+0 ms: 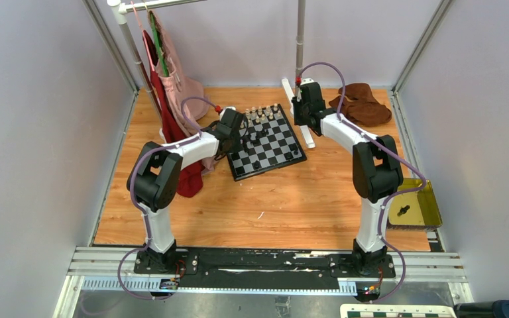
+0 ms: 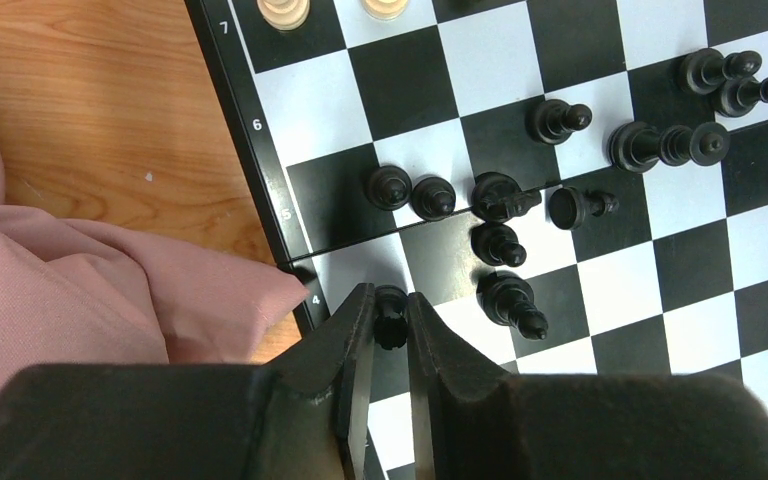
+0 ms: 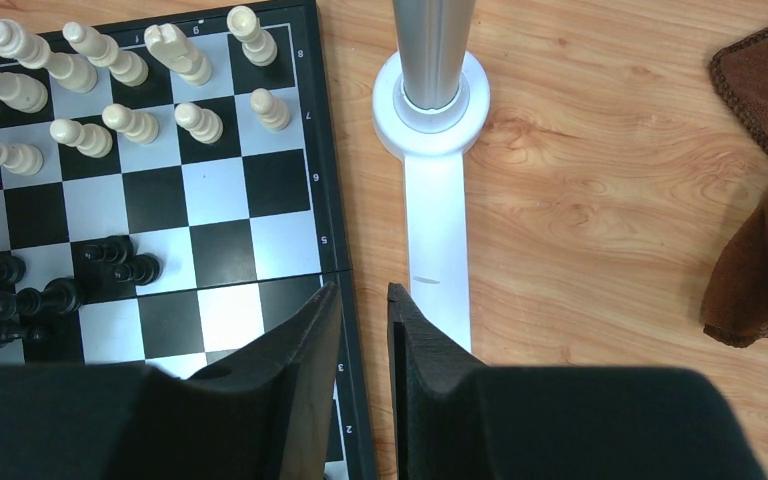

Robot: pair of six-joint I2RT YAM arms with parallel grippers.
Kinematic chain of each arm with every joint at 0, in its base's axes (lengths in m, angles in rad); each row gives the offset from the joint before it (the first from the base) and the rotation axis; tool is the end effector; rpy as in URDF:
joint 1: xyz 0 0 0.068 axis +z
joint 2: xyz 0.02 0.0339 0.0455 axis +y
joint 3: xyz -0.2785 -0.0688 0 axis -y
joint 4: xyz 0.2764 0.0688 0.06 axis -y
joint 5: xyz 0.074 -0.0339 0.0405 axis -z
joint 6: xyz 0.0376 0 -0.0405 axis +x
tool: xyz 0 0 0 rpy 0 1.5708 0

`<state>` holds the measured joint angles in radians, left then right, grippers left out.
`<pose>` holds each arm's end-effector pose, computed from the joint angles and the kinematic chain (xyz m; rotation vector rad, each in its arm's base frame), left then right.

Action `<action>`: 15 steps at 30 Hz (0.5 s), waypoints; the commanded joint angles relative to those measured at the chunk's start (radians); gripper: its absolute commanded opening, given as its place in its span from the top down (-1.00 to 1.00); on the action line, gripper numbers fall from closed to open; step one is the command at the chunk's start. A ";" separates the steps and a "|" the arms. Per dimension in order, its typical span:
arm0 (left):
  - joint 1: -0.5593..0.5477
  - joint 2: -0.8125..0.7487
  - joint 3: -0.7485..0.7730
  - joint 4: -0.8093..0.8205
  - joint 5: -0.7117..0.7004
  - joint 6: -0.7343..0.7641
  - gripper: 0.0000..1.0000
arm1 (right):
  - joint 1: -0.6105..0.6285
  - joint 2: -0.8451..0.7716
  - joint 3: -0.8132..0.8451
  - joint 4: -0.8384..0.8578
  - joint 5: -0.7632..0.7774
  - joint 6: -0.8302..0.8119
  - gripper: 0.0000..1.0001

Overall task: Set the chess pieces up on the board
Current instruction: Pick up the chess piece from the chessboard.

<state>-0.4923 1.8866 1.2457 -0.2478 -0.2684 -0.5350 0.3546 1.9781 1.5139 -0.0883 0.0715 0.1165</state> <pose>0.3867 -0.1961 0.1755 -0.1675 2.4154 -0.1374 0.4691 0.1708 0.2406 -0.2106 2.1180 0.2032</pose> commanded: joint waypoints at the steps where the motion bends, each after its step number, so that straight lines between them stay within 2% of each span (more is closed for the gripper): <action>1: 0.008 0.015 0.011 -0.016 0.006 -0.004 0.64 | -0.013 0.009 0.005 0.013 -0.006 0.020 0.43; 8: 0.008 -0.003 -0.003 -0.018 -0.004 0.002 1.00 | -0.014 0.003 0.006 0.013 -0.007 0.019 0.43; 15: 0.008 -0.089 -0.057 -0.021 -0.018 0.012 1.00 | -0.011 -0.007 0.005 0.016 -0.023 0.024 0.43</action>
<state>-0.4923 1.8713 1.2282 -0.2481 -0.2729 -0.5323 0.3542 1.9781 1.5139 -0.0868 0.0677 0.1169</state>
